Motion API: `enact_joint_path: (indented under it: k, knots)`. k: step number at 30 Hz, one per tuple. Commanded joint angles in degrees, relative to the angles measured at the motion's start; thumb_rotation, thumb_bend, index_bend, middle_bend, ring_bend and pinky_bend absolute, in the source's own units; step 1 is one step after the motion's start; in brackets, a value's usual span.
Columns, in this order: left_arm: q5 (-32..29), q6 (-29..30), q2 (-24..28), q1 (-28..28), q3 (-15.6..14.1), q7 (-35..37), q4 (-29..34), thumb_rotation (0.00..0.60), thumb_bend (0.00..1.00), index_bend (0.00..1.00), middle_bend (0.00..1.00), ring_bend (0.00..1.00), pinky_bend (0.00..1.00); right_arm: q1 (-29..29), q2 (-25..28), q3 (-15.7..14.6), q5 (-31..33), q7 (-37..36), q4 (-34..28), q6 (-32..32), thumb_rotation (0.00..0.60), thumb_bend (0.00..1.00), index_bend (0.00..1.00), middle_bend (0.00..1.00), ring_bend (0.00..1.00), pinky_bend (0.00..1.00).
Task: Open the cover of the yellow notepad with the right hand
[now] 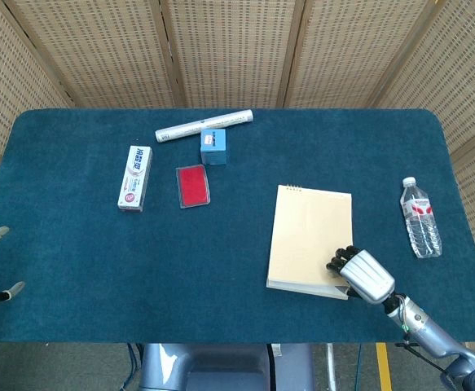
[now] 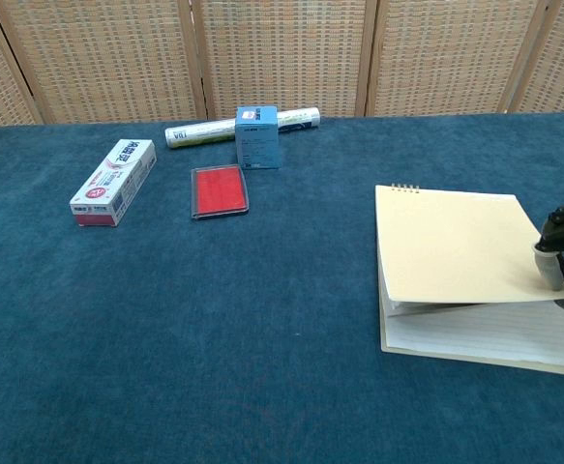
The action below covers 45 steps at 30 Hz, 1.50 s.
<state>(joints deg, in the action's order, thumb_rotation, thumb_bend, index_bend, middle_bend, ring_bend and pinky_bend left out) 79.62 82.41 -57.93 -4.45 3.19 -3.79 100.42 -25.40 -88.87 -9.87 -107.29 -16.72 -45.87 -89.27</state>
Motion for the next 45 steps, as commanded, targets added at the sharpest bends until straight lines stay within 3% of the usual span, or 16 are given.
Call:
enact_joint_path:
  k: [1,20,26,36,41,42,45]
  knots:
    - [0.0,0.0,-0.1,0.0,0.0,-0.2,0.0,0.600,0.00,0.00,0.00,0.00,0.00,0.4,1.1,-1.0,-1.2,0.7,-1.2,-1.2,0.600,1.00,0.65,0.62,0.44,0.50]
    - [0.0,0.0,-0.4,0.0,-0.3,-1.2,0.3,0.600,0.00,0.00,0.00,0.00,0.00,3.6,6.2,-8.4,-12.5,5.0,-3.0,-10.5,0.600,1.00,0.65,0.63,0.45,0.51]
    - [0.2,0.1,-0.4,0.0,-0.3,-1.2,0.4,0.600,0.00,0.00,0.00,0.00,0.00,3.9,6.7,-8.6,-13.4,5.9,-4.0,-11.2,0.600,1.00,0.65,0.64,0.46,0.52]
    - [0.2,-0.2,-0.3,-0.1,-0.4,-1.0,0.4,0.600,0.00,0.00,0.00,0.00,0.00,1.5,9.3,-1.8,-2.8,-5.1,-13.4,-6.4,0.600,1.00,0.65,0.64,0.46,0.52]
    - [0.0,-0.5,-0.2,-0.2,-0.4,-0.9,0.4,0.600,0.00,0.00,0.00,0.00,0.00,-0.6,11.6,2.1,3.9,-8.7,-20.0,-0.1,0.600,1.00,0.65,0.64,0.46,0.52]
    - [-0.1,-0.6,-0.2,-0.2,-0.3,-0.8,0.4,0.600,0.00,0.00,0.00,0.00,0.00,-2.0,12.4,5.0,8.5,-10.4,-22.5,3.6,0.600,1.00,0.65,0.64,0.46,0.52]
    - [-0.2,-0.7,0.0,-0.2,-0.3,-0.5,0.4,0.600,0.00,0.00,0.00,0.00,0.00,-4.4,14.6,8.5,14.4,-10.5,-27.2,10.3,0.600,1.00,0.65,0.64,0.46,0.52]
